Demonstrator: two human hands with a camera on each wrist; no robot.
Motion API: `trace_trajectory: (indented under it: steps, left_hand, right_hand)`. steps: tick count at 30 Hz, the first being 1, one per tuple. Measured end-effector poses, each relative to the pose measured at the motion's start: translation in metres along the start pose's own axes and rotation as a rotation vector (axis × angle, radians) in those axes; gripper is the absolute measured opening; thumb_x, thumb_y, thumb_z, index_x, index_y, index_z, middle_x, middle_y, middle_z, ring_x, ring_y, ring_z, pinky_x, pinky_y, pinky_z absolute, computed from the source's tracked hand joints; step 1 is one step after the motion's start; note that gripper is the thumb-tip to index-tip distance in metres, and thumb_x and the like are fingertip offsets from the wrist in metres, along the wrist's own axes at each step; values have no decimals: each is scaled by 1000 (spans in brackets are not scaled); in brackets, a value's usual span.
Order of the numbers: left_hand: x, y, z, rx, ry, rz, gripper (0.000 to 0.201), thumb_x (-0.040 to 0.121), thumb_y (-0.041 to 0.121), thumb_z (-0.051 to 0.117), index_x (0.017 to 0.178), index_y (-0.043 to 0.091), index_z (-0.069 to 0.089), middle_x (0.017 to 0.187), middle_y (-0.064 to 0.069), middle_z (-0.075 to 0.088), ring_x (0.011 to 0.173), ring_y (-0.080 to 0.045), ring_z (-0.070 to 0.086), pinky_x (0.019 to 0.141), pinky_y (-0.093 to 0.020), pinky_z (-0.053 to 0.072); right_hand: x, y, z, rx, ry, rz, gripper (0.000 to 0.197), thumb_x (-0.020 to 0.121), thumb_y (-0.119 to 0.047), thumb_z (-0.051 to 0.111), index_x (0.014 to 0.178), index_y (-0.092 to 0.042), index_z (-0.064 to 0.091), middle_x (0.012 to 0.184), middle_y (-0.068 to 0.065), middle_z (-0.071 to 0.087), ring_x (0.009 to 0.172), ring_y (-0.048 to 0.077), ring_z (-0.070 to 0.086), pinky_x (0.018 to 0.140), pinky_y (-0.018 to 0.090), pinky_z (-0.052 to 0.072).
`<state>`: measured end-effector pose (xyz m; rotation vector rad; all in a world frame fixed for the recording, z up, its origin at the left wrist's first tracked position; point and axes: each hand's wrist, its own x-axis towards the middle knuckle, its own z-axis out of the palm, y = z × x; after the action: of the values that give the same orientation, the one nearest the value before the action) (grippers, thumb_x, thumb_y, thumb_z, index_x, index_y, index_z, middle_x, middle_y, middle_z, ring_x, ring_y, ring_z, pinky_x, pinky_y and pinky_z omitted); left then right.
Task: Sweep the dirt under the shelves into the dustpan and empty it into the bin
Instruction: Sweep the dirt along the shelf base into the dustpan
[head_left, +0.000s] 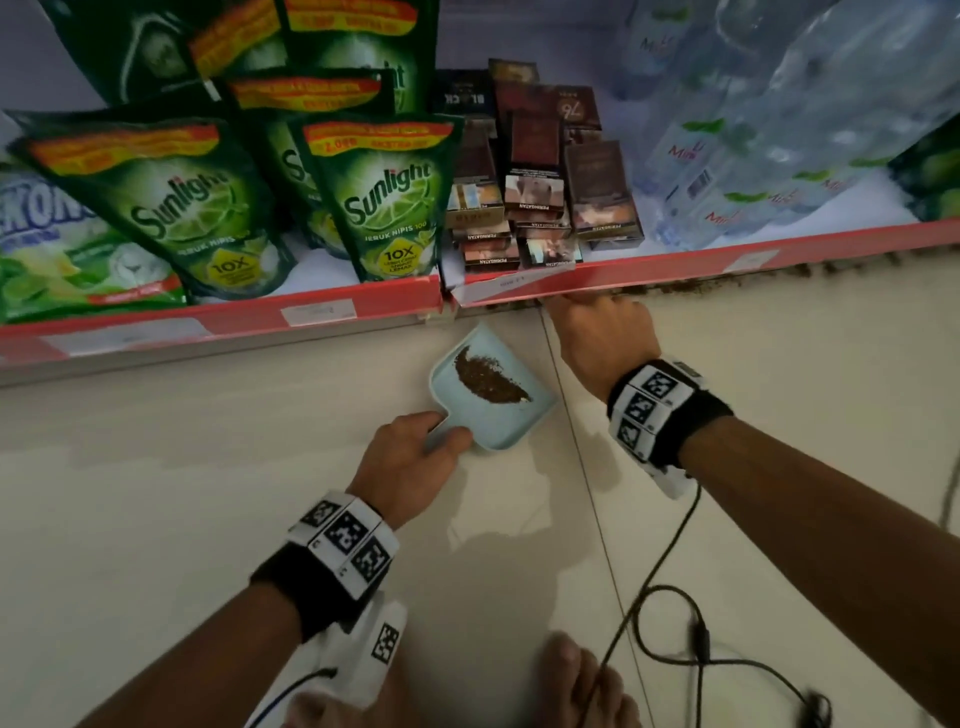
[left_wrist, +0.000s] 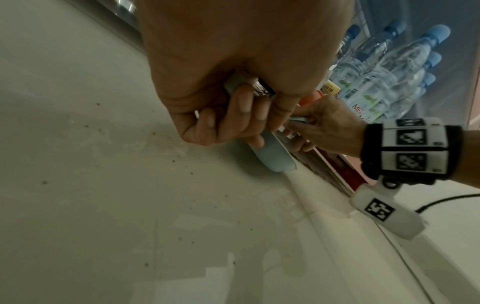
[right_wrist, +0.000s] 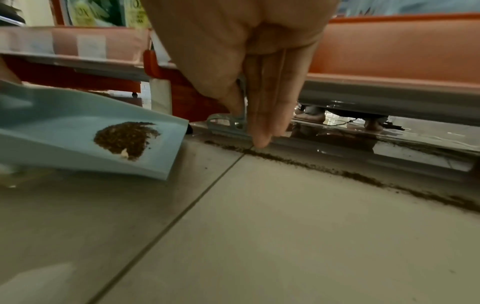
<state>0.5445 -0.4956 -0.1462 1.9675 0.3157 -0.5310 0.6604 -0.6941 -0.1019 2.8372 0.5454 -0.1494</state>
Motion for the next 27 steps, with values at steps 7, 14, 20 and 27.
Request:
trace_trajectory:
  steps: [7,14,20,27]
  left_hand:
    - [-4,3,6,-81,-16,41,53,77,48,52,82,-4,62,56,3,49,56,-16,45,59,-31,39]
    - [-13,4,22,-144,43,-6,35,93,29,61,82,-5,63,51,7,46,54,-14,43,58,-31,38]
    - [-22,-3,35,-179,144,-95,33,93,34,60,74,8,66,44,12,49,51,-11,43,58,-30,38]
    - [-45,-13,29,-245,288,-150,30,96,30,61,70,15,67,43,10,50,45,-4,43,52,-27,36]
  right_hand:
    - [-8,36,-16,1,-130,-145,64,89,-3,44,145,-32,44,134,14,58,110,39,61,77,45,53]
    - [-19,88,-30,-4,-143,-195,61,97,-6,41,151,-34,32,151,11,44,124,38,53,87,48,53]
    - [2,39,-14,51,-73,-429,59,97,-8,43,151,-31,34,140,10,57,112,35,63,80,42,54]
    - [5,49,-7,-52,-149,-500,66,90,-6,38,151,-29,30,134,5,59,117,31,59,88,42,52]
